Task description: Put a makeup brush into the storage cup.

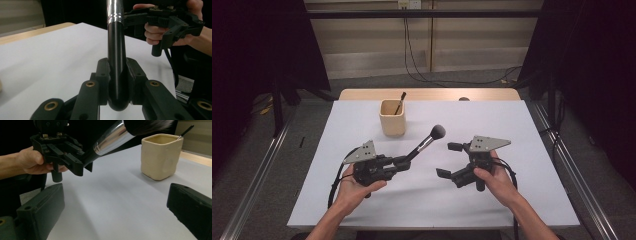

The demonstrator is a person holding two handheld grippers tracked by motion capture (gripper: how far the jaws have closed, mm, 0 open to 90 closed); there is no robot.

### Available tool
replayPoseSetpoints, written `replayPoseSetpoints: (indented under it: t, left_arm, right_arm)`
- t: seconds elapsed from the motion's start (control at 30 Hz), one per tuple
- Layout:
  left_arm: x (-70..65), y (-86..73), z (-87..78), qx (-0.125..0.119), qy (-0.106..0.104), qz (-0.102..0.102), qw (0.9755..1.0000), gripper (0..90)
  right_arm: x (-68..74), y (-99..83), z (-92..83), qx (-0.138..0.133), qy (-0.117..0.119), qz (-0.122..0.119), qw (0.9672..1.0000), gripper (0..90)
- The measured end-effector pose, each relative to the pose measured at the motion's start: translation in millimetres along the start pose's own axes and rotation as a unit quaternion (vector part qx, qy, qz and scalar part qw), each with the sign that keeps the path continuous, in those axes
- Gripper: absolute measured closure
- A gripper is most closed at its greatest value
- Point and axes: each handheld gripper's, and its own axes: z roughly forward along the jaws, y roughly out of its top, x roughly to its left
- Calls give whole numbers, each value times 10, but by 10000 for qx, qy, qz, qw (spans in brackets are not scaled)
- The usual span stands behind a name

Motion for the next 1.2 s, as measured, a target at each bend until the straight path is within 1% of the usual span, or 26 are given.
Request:
replayPoseSetpoints:
  t: [0.13,0.17,0.2,0.37,0.4,0.5,0.6,0.77,0.8,0.87,0.93,0.97,1.17,1.2]
  left_arm:
    - [-18,48,57,-100,-29,39,9999,745]
    - [-19,59,76,-93,-80,58,9999,745]
    - [-22,65,86,-73,-87,91,9999,745]
    - [-40,59,135,-80,-149,133,9998,745]
    - [-44,54,141,-86,-126,140,9998,745]
    - [-49,47,150,-71,-171,140,9997,745]
    - [-56,43,161,-78,-195,153,9997,745]
    - [-65,34,187,-83,-191,153,9997,745]
    - [-65,33,189,-63,-224,156,9996,745]
    - [-68,28,196,-42,-241,155,9996,745]
    - [-70,24,202,-35,-259,163,9995,745]
    - [-72,24,205,-22,-259,177,9995,745]
    - [-89,8,225,-26,-251,206,9995,745]
    - [-90,6,227,-14,-286,208,9994,745]
  right_arm:
    - [16,31,8,-119,153,-11,9998,7]
    - [17,41,10,-170,195,7,9997,5]
    - [17,54,15,-218,230,11,9995,8]
    - [26,96,40,-277,266,27,9993,38]
    - [27,100,46,-278,293,39,9992,55]
    - [26,114,67,-327,356,87,9988,102]
    - [31,132,79,-369,448,112,9983,199]
    - [32,162,83,-478,494,133,9975,298]
    - [30,162,83,-496,509,140,9974,330]
    - [22,158,86,-505,520,150,9973,342]
    - [19,152,93,-515,558,179,9970,396]
    - [18,150,97,-507,559,183,9970,403]
    - [5,143,106,-575,542,253,9965,514]
    - [1,143,106,-596,538,258,9964,524]
